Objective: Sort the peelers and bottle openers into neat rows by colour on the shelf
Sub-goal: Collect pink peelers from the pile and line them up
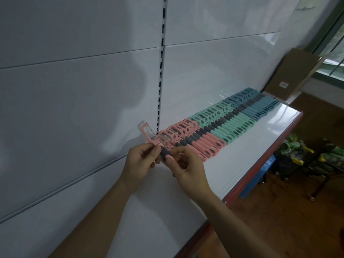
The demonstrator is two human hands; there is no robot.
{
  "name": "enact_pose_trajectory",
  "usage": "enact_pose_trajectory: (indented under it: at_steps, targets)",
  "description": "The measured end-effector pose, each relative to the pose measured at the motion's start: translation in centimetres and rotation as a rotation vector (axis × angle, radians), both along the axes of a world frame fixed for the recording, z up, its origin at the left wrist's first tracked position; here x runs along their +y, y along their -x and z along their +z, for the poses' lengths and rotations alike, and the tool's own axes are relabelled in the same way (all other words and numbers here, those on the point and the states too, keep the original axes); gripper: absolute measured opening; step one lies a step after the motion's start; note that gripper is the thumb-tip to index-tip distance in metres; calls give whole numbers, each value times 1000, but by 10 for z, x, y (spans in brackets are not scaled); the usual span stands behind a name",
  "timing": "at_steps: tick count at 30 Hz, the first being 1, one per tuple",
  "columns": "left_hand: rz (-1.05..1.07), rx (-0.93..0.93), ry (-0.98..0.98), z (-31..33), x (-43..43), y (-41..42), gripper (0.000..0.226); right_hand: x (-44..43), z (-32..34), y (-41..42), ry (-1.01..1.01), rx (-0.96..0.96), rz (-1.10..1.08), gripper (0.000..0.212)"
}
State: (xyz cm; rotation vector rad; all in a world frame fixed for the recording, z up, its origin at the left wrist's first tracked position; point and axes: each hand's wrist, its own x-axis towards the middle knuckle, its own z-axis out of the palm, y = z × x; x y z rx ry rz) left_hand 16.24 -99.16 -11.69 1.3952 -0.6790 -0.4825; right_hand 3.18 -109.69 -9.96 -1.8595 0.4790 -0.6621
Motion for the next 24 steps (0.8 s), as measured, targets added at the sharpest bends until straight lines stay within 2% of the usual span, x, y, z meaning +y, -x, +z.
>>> enact_pose_trajectory:
  at_steps: [2,4,6,8,9,11,14,24]
  targets:
    - [63,-31,-85,-1,3,-5,35,-4,3,2,-29,24,24,10]
    - [226,-237,-213,-5,10,-16,38,-8,7,5,37,51,-5,17]
    - [383,-546,-360,-11,18,-27,36,-11,6,7,263,132,-24,23]
    - [448,-668,-452,-13,21,-30,29,-12,-1,8,526,225,2,10]
    - [461,-670,-469,-14,20,-27,27,-10,-4,8,599,263,14,9]
    - [479,-650,-476,-15,17,-21,27,-3,-11,6,680,282,5,24]
    - [516,-585,-490,-19,14,-18,22,12,-16,5,807,204,-48,27]
    - [534,-589,-550,-20,14,-17,30,7,-31,5,865,225,-9,26]
